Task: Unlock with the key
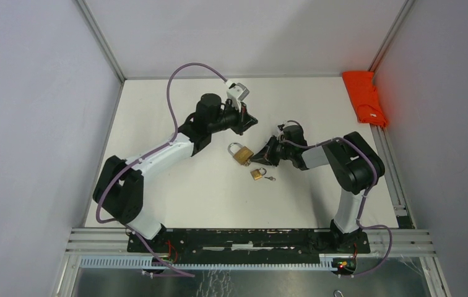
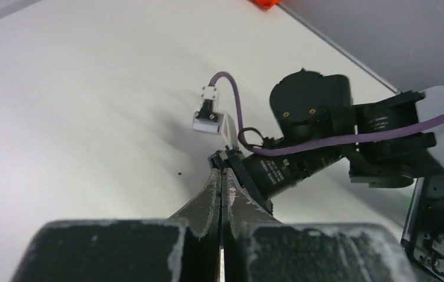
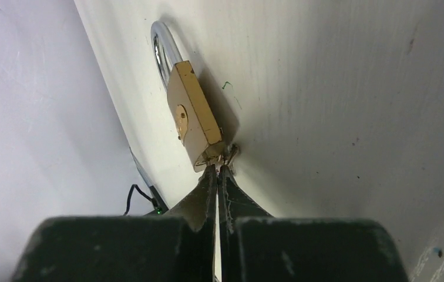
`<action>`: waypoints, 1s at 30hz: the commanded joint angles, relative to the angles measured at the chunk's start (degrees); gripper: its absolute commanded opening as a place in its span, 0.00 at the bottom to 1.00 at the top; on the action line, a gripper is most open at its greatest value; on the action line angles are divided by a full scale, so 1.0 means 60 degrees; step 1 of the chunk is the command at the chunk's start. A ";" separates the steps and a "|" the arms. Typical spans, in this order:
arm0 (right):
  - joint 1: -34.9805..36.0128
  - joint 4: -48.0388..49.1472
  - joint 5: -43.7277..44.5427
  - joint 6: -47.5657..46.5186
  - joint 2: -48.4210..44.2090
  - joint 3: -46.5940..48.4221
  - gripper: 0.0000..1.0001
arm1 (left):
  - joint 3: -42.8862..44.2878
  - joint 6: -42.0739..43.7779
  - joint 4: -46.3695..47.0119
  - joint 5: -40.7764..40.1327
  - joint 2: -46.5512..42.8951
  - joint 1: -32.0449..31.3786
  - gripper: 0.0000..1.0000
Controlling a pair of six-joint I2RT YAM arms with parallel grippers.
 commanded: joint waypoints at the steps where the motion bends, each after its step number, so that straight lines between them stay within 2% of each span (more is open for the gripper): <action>1: -0.0023 0.0035 0.0053 -0.0539 0.0059 0.0407 0.00 | 0.0408 -0.0131 -0.0700 -0.0676 0.0282 0.0032 0.02; 4: -0.0060 -0.0735 0.0383 -0.1501 0.0074 0.0847 0.13 | 0.0987 -0.0107 -0.1773 -0.1589 0.0683 0.0144 0.02; 7: -0.0128 -0.1276 0.0754 -0.2345 -0.0030 0.1046 0.18 | 0.1426 -0.0446 -0.2839 -0.1811 0.1125 0.0542 0.04; 13: -0.0510 -0.2193 0.1410 -0.3516 -0.0332 0.1318 0.22 | 0.2052 -0.0559 -0.4433 -0.2583 0.2034 0.0792 0.14; 18: -0.0762 -0.2925 0.1493 -0.4277 -0.0263 0.1929 0.22 | 0.2302 -0.0920 -0.5189 -0.2477 0.2828 0.1009 0.24; 23: -0.0779 -0.2949 0.1530 -0.4556 -0.0992 0.1596 0.24 | 0.2862 -0.0800 -0.6267 -0.2985 0.3517 0.1006 0.30; 26: -0.0783 -0.3056 0.1739 -0.4795 -0.1523 0.1316 0.30 | 0.2841 -0.0678 -0.6412 -0.3275 0.3662 0.0996 0.38; 30: -0.0779 -0.3262 0.1956 -0.5049 -0.2097 0.1030 0.31 | 0.2931 -0.0644 -0.6641 -0.3411 0.3863 0.1000 0.45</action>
